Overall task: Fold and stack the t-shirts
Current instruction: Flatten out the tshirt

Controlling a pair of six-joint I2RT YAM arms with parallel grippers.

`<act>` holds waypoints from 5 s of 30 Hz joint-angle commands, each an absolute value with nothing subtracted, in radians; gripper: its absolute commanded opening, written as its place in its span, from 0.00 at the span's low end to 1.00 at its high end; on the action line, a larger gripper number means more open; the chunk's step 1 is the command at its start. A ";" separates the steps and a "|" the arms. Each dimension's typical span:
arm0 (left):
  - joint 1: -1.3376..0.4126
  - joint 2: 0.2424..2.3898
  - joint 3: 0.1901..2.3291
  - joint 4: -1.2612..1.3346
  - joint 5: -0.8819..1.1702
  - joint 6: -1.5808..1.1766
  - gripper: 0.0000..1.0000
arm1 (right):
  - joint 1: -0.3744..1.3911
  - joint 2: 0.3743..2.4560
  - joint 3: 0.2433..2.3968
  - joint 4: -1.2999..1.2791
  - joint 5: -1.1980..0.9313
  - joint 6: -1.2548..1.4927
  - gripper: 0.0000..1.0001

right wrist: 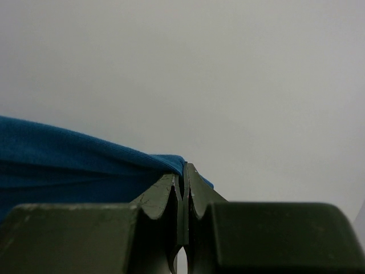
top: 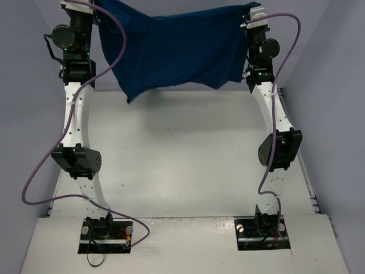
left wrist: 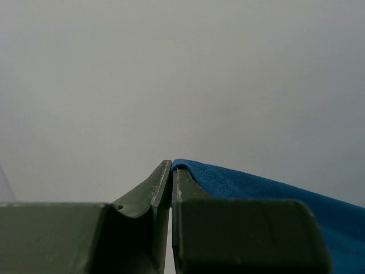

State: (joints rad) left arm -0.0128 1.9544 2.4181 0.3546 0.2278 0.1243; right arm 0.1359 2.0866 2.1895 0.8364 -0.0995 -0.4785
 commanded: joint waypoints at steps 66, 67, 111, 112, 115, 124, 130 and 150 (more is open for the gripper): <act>0.075 2.064 2.775 0.390 0.229 0.208 0.00 | 0.191 2.048 2.320 0.951 -0.285 -0.506 0.00; 0.080 2.051 2.754 0.394 0.235 0.197 0.00 | 0.182 2.010 2.271 0.966 -0.288 -0.496 0.00; 0.104 1.101 0.898 -1.039 0.923 1.559 0.00 | 0.139 1.449 0.957 -0.558 -0.340 -1.858 0.16; 0.103 1.092 0.891 -1.062 0.916 1.584 0.00 | 0.139 1.446 0.954 -0.566 -0.327 -1.867 0.16; 0.101 1.074 0.877 -1.124 0.907 1.679 0.00 | 0.137 1.431 0.939 -0.583 -0.288 -1.902 0.15; 0.094 0.997 0.714 -1.238 0.777 1.949 0.00 | 0.152 1.400 0.982 -0.609 -0.335 -1.821 0.28; 0.095 0.991 0.651 -1.214 0.714 2.012 0.01 | 0.191 1.382 1.058 -0.629 -0.389 -1.707 0.32; 0.065 1.269 1.114 -1.024 0.886 1.310 0.68 | 0.206 1.717 1.273 -0.611 -0.416 -1.278 0.00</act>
